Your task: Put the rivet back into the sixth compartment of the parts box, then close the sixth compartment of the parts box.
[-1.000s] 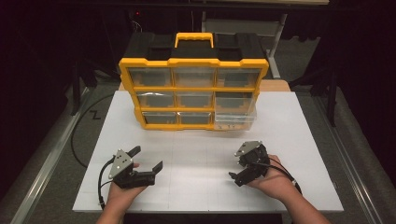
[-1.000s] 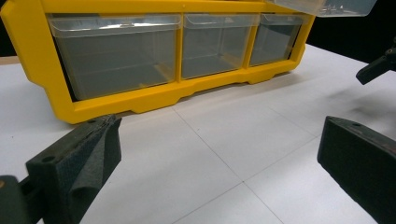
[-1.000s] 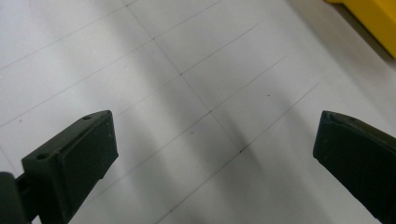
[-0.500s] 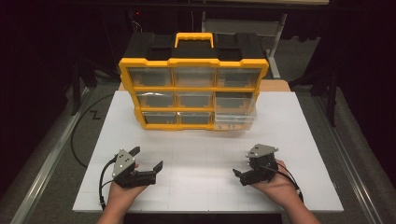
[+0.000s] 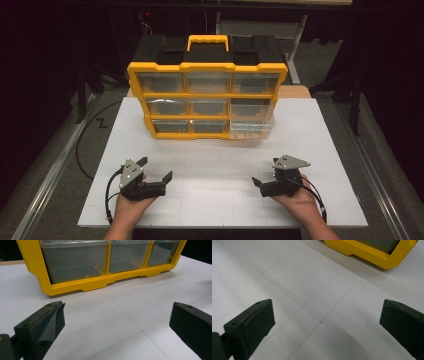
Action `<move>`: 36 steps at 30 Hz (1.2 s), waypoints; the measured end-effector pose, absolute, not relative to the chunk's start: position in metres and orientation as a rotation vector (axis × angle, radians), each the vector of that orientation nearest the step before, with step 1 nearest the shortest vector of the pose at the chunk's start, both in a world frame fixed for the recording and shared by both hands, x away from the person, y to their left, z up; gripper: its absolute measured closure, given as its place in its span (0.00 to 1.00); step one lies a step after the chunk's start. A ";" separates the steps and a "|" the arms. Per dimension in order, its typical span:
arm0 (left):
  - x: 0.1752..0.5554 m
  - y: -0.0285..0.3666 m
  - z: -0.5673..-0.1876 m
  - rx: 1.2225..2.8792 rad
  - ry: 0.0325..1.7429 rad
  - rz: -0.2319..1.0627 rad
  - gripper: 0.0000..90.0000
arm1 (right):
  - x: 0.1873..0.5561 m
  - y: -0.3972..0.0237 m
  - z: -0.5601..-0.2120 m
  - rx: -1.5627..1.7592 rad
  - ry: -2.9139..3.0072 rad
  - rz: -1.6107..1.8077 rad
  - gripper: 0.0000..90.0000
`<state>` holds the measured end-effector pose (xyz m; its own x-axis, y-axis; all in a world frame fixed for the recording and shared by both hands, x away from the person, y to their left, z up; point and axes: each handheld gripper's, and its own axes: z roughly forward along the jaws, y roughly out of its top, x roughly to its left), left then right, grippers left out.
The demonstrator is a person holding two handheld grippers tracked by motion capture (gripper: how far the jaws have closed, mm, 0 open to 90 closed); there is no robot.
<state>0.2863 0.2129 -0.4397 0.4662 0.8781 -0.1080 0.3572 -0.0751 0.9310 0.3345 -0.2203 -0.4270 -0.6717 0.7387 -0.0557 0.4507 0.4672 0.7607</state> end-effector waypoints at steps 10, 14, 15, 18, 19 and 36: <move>0.286 0.211 -0.437 1.662 1.060 0.611 0.01 | 0.332 -0.216 -0.427 0.979 2.334 1.072 0.01; 0.287 0.211 -0.438 1.662 1.066 0.606 0.01 | 0.330 -0.214 -0.425 0.962 2.296 1.118 0.01; 0.287 0.211 -0.439 1.666 1.065 0.603 0.01 | 0.330 -0.214 -0.424 0.965 2.290 1.130 0.01; 0.288 0.209 -0.439 1.671 1.061 0.595 0.01 | 0.330 -0.212 -0.421 0.961 2.264 1.176 0.03; 0.288 0.209 -0.439 1.672 1.062 0.591 0.01 | 0.329 -0.212 -0.421 0.958 2.255 1.185 0.03; 0.283 0.209 -0.436 1.658 1.041 0.616 0.01 | 0.327 -0.206 -0.404 1.005 2.102 1.362 0.54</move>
<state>0.2826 0.2088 -0.4361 0.4917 0.8655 -0.0952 0.3338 -0.0864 0.9387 0.3268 -0.2062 -0.4039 -0.6399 0.7680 0.0242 0.3359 0.2512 0.9078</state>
